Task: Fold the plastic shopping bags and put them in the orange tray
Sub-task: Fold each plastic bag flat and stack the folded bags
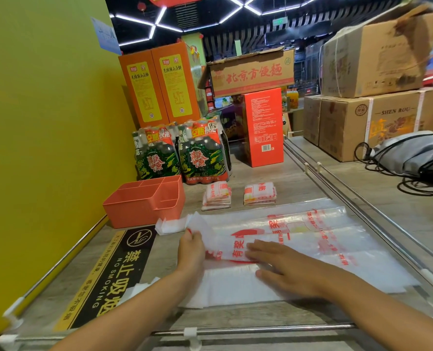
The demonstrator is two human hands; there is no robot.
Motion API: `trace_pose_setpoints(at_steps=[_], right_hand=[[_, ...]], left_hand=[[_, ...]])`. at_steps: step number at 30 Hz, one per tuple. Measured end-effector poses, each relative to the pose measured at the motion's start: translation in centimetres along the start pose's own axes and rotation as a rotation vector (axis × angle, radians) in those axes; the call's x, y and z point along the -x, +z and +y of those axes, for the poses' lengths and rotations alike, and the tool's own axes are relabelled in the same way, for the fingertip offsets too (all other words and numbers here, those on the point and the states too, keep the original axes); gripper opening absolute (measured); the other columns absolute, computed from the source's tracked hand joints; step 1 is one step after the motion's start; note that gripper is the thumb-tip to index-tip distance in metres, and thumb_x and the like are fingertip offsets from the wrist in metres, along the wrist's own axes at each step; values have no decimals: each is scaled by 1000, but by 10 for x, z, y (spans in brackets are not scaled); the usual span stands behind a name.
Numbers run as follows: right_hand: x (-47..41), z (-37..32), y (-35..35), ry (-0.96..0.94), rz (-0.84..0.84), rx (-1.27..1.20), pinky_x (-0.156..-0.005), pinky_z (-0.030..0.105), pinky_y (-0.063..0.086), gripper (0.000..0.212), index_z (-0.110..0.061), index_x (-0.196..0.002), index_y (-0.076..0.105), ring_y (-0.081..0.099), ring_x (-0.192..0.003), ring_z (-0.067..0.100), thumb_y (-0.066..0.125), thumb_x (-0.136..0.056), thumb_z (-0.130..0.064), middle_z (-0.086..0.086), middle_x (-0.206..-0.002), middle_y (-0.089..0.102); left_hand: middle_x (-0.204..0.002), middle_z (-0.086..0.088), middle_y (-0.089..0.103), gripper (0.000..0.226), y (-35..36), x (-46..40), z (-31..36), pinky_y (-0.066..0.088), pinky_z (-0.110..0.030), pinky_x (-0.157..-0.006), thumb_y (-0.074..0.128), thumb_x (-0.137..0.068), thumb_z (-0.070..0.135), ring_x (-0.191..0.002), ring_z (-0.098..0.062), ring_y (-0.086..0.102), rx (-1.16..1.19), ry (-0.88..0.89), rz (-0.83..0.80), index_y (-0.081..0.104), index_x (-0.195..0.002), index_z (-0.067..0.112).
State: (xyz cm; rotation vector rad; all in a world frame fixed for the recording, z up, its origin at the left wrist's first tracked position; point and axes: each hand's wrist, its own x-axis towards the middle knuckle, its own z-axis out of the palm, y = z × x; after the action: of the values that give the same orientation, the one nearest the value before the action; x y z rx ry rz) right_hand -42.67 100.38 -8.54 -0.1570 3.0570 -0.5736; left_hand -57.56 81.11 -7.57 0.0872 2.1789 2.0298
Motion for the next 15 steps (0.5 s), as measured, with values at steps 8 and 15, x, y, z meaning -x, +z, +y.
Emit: trace_pose_setpoints(at_steps=[8,15], right_hand=[[-2,-2,1,-9,-28,-23,-126,37,12,55,-42,-156,27,10,-152,1,33,-103,-58,-23,-164,15],[1,-8,-9,-10,-5,-65,-122,31,25,49,-36,-152,40,33,-144,5,45,-104,-45,-19,-160,32]], left_hand=[[-153,3,44,52,5,12,3,46,-27,-108,36,-108,12,-137,-12,48,-569,464,-475,28,-155,33],[-165,3,21,49,10,9,-15,0,-19,-123,32,-109,17,-154,-10,11,-974,690,-684,24,-158,22]])
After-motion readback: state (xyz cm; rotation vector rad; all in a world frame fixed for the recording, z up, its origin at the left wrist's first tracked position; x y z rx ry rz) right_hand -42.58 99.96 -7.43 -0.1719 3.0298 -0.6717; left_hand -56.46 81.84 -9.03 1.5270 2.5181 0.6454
